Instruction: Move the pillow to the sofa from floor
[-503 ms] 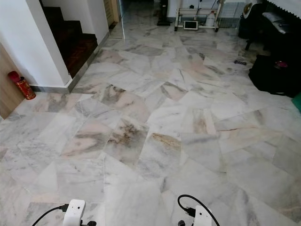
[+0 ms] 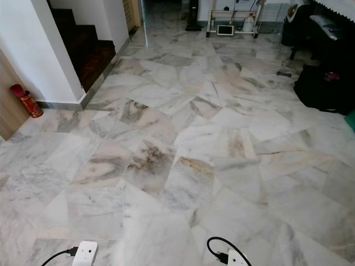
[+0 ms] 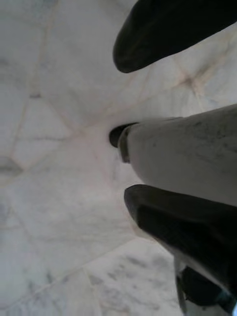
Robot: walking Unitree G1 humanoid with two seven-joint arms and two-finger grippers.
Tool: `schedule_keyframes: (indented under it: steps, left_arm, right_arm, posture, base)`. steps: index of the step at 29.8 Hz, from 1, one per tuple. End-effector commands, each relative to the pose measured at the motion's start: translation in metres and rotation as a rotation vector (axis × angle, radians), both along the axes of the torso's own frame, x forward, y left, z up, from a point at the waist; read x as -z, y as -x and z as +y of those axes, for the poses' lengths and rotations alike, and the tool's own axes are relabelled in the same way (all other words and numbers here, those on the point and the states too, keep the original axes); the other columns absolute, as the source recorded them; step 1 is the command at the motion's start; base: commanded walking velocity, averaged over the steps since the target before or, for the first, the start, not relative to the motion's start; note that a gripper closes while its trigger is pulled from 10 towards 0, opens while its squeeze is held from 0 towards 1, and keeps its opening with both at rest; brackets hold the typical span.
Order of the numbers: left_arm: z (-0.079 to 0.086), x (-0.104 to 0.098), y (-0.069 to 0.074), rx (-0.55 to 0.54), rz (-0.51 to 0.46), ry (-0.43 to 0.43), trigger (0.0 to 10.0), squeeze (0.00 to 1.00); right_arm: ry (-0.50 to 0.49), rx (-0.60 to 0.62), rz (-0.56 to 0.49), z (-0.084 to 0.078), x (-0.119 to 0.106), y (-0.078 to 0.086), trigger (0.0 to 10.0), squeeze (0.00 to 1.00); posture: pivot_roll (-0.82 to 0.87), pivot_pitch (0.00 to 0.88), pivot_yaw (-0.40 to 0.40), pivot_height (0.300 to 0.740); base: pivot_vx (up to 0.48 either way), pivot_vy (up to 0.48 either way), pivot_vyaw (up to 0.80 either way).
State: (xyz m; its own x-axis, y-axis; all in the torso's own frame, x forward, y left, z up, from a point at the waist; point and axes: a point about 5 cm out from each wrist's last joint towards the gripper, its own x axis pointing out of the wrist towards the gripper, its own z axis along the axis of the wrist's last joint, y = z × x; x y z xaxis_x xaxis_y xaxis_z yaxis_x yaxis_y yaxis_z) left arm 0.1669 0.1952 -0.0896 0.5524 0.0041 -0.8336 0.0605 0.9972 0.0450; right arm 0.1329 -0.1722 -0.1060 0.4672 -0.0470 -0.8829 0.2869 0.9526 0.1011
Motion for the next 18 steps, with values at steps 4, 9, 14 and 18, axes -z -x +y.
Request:
schedule_keyframes:
  steps: [4, 9, 14, 18]
  left_arm:
    - [0.0039, 0.0026, 0.0075, 0.013, 0.023, -0.008, 10.0, 0.00]
    - [0.0021, 0.0030, 0.0080, 0.027, 0.024, -0.008, 10.0, 0.00]
    - [0.0014, 0.0026, 0.0067, 0.010, 0.019, -0.007, 10.0, 0.00]
    - [-0.0008, 0.0031, 0.0068, -0.007, 0.018, 0.000, 10.0, 0.00]
  right_arm:
    - [-0.014, 0.024, 0.018, 0.0020, 0.0026, 0.0076, 10.0, 0.00]
    - [-0.015, 0.011, 0.019, 0.0004, 0.0027, 0.0084, 10.0, 0.00]
    - [0.000, -0.021, 0.019, -0.0017, 0.0019, 0.0063, 10.0, 0.00]
    - [0.009, -0.030, 0.021, -0.0047, 0.0016, 0.0059, 10.0, 0.00]
  posture:
    - [-0.04, 0.000, 0.043, 0.740]
    - [-0.03, 0.000, 0.035, 0.740]
    - [-0.04, 0.000, 0.011, 0.740]
    - [-0.04, 0.000, -0.001, 0.740]
  base:
    - [0.000, 0.000, 0.00]
    - [-0.192, 0.000, 0.00]
    - [-0.048, 0.000, 0.00]
    - [0.000, 0.000, 0.00]
